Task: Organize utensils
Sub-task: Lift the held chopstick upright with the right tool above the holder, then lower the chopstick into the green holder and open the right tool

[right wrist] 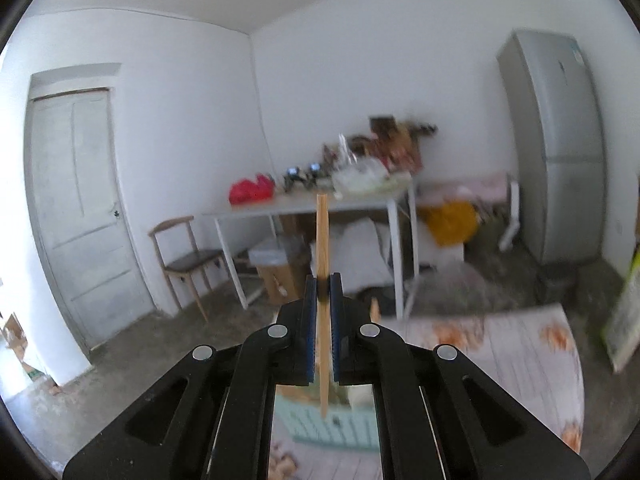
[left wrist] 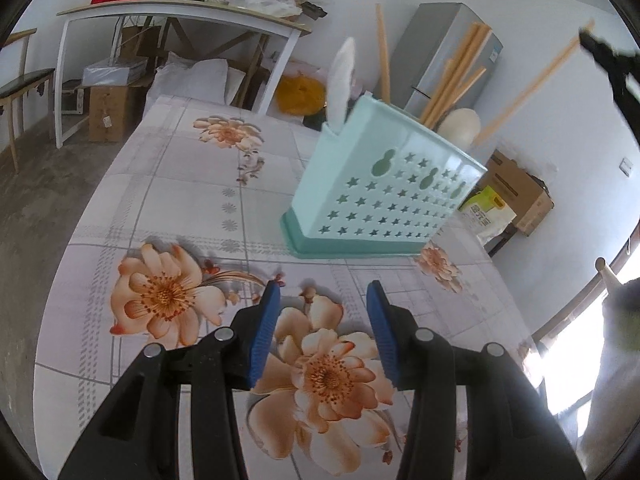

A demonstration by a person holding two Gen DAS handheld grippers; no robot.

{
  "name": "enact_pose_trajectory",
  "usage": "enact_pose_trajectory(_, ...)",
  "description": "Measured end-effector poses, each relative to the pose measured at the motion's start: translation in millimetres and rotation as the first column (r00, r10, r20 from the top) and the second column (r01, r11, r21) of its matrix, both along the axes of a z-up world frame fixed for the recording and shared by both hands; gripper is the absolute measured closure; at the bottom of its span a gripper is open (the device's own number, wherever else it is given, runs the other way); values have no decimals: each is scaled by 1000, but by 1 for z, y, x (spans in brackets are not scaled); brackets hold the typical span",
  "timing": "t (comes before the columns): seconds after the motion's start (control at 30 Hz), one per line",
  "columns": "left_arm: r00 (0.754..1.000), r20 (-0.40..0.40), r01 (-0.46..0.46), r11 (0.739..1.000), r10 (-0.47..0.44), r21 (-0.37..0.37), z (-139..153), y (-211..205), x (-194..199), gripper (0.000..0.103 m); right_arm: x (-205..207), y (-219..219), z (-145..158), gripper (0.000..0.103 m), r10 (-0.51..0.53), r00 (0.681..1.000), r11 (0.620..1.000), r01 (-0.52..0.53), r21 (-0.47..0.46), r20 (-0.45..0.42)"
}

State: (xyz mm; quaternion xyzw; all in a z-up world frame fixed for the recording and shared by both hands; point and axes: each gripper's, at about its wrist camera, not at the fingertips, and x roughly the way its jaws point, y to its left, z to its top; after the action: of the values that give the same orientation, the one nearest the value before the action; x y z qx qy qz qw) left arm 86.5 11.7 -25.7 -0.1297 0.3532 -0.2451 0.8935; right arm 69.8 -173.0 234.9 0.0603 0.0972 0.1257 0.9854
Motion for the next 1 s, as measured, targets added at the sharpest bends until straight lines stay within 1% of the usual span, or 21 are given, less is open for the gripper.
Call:
enact_pose_trajectory(0.07, 1000, -4, -7, 1000, 7, -2, -1, 2, 1, 60, 13, 7, 8, 98, 6, 1000, 1000, -5, -20, 19)
enact_pose_trajectory(0.13, 1000, -7, -20, 1000, 20, -3, -3, 5, 2, 60, 27, 13, 9, 98, 6, 1000, 999, -5, -40, 24)
enact_pose_trajectory(0.23, 999, -8, -34, 999, 33, -6, -4, 9, 4, 60, 45, 21, -5, 98, -10, 1000, 996, 11, -86, 12)
enact_pose_trajectory(0.33, 999, -8, -39, 999, 39, -5, -4, 12, 7, 60, 57, 29, -31, 98, -21, 999, 993, 15, -121, -47)
enact_pose_trajectory(0.47, 999, -1, -35, 999, 35, -1, -3, 10, 13, 58, 71, 33, -73, 98, -18, 984, 988, -9, -155, -175)
enact_pose_trajectory(0.5, 1000, 2, -31, 1000, 31, 0, -2, 8, 15, 57, 71, 33, -78, 95, -24, 981, 987, -8, -163, -195)
enact_pose_trajectory(0.53, 1000, 9, -29, 1000, 29, 3, -1, 6, 16, 55, 71, 31, -86, 87, -30, 975, 985, -8, -171, -219)
enact_pose_trajectory(0.57, 1000, 15, -27, 1000, 26, 4, 1, 4, 18, 53, 68, 28, -90, 82, -34, 973, 986, -4, -167, -227)
enact_pose_trajectory(0.6, 999, 27, -22, 1000, 22, 4, 3, 1, 21, 53, 61, 24, -91, 70, -36, 974, 988, 0, -157, -224)
enact_pose_trajectory(0.63, 999, 35, -19, 1000, 19, 4, 5, -1, 22, 51, 54, 17, -92, 60, -31, 977, 991, 2, -133, -213)
enact_pose_trajectory(0.67, 999, 44, -18, 1000, 18, 5, 8, -3, 24, 49, 47, 8, -90, 57, -26, 980, 995, 6, -103, -195)
enact_pose_trajectory(0.73, 998, 67, -18, 1000, 17, 7, 13, -8, 30, 48, 34, -11, -89, 46, -30, 986, 999, 23, -44, -165)
enact_pose_trajectory(0.8, 996, 82, -19, 1000, 18, 5, 16, -12, 36, 46, 26, -32, -95, 41, -27, 988, 999, 33, 34, -154)
enact_pose_trajectory(0.83, 996, 86, -19, 1000, 18, 4, 18, -15, 39, 45, 26, -45, -103, 40, -13, 985, 996, 28, 89, -170)
enact_pose_trajectory(0.9, 996, 91, -14, 1000, 13, 6, 20, -21, 45, 44, 38, -65, -122, 40, 29, 971, 981, 19, 194, -239)
enact_pose_trajectory(0.97, 995, 99, -6, 1000, 4, 11, 21, -26, 51, 43, 53, -80, -142, 40, 85, 950, 958, 5, 288, -300)
enact_pose_trajectory(1.0, 995, 103, 0, 1000, -1, 16, 21, -30, 55, 43, 63, -89, -157, 40, 123, 937, 936, 0, 351, -328)
